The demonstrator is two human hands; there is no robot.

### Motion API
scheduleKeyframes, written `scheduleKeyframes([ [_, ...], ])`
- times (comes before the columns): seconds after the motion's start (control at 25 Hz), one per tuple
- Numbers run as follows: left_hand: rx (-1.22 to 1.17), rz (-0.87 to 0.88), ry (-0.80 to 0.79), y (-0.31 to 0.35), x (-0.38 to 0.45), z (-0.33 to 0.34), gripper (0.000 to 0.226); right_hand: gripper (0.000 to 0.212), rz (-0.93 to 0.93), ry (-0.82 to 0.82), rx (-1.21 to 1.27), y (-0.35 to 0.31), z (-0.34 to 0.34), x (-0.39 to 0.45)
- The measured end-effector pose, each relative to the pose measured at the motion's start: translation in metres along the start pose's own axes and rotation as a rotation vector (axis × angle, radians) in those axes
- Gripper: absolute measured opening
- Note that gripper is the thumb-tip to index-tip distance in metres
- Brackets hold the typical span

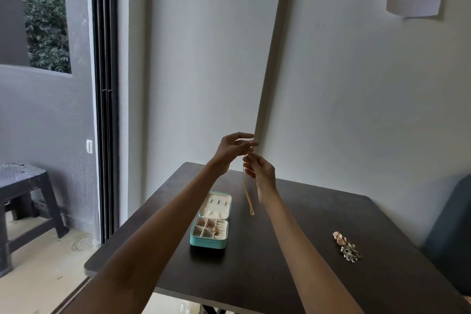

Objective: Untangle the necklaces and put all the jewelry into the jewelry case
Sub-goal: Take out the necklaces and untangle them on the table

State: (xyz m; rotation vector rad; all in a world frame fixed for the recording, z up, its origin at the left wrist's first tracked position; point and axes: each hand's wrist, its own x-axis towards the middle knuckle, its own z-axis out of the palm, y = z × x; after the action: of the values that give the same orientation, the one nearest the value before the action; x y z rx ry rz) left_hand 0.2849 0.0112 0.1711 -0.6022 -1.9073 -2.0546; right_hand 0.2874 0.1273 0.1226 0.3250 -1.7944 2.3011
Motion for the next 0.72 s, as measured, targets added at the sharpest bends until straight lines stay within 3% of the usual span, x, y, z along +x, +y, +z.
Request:
scheduleKeyframes([
  [0.28, 0.039, 0.029, 0.077, -0.014, -0.001, 0.033, 0.011, 0.013, -0.099, 0.104, -0.142, -0.007, -0.030, -0.006],
  [0.4, 0.055, 0.015, 0.108, -0.031, 0.000, 0.047, 0.005, 0.021, -0.104, 0.076, -0.191, -0.006, -0.051, -0.009],
  [0.6, 0.192, -0.016, -0.058, -0.066, -0.003, 0.070, 0.007, 0.028, -0.113, 0.236, -0.169, 0.002, -0.081, -0.007],
  [0.72, 0.121, -0.021, -0.139, -0.089, -0.012, 0.086, 0.003, 0.033, -0.164, 0.341, -0.264, 0.021, -0.103, -0.013],
])
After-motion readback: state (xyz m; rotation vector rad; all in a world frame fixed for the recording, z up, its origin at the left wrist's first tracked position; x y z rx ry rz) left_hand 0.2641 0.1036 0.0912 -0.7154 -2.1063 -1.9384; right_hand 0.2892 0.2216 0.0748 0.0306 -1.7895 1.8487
